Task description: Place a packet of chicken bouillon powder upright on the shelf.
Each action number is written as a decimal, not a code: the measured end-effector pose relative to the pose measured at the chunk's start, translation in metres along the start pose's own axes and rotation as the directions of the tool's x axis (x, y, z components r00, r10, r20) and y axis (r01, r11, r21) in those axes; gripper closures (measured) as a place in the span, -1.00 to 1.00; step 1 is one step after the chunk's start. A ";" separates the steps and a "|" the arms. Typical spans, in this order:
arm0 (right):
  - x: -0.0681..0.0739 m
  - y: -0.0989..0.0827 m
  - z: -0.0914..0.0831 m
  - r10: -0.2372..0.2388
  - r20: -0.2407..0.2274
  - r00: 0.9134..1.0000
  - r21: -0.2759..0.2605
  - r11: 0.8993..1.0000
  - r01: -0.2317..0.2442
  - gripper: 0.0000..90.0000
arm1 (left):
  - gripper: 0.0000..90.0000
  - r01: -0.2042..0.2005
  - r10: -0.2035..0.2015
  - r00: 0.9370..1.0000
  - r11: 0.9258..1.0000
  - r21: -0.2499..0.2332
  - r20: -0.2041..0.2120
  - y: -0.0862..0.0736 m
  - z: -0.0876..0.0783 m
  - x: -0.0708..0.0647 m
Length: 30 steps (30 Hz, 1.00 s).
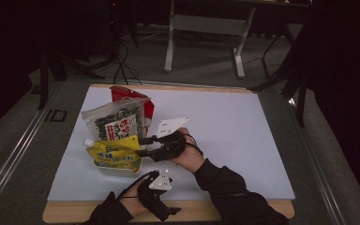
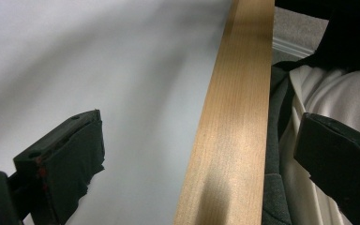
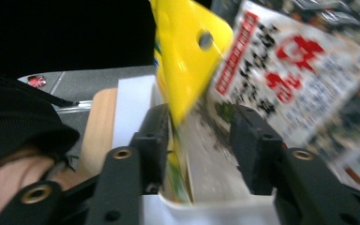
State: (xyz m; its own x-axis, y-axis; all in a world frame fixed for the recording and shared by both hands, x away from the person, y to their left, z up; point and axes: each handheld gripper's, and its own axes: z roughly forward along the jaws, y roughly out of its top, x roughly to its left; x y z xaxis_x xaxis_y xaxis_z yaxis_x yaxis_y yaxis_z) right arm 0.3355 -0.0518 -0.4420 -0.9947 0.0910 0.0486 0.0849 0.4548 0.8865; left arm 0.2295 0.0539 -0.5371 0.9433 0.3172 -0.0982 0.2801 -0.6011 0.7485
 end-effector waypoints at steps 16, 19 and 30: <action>-0.008 -0.057 -0.043 0.077 0.143 0.987 0.004 0.997 -0.078 -0.44 | -0.93 0.005 -0.005 1.000 1.000 -0.003 -0.002 0.001 -0.001 0.000; -0.009 -0.067 -0.048 0.088 0.155 0.984 0.009 0.996 -0.090 -0.47 | -0.93 0.009 -0.009 1.000 1.000 -0.003 0.000 0.000 -0.001 0.000; -0.009 -0.104 -0.062 0.146 0.162 0.976 0.027 0.988 -0.152 -0.65 | -0.93 0.010 -0.010 1.000 1.000 -0.004 -0.001 -0.001 0.001 0.000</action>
State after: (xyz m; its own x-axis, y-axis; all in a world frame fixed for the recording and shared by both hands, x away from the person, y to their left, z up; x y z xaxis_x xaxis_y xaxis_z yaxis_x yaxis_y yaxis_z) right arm 0.3322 -0.1548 -0.5058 -0.9488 0.2989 0.1017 0.2365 0.4592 0.8563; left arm 0.2297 0.0541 -0.5381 0.9402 0.3239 -0.1054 0.2890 -0.5952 0.7498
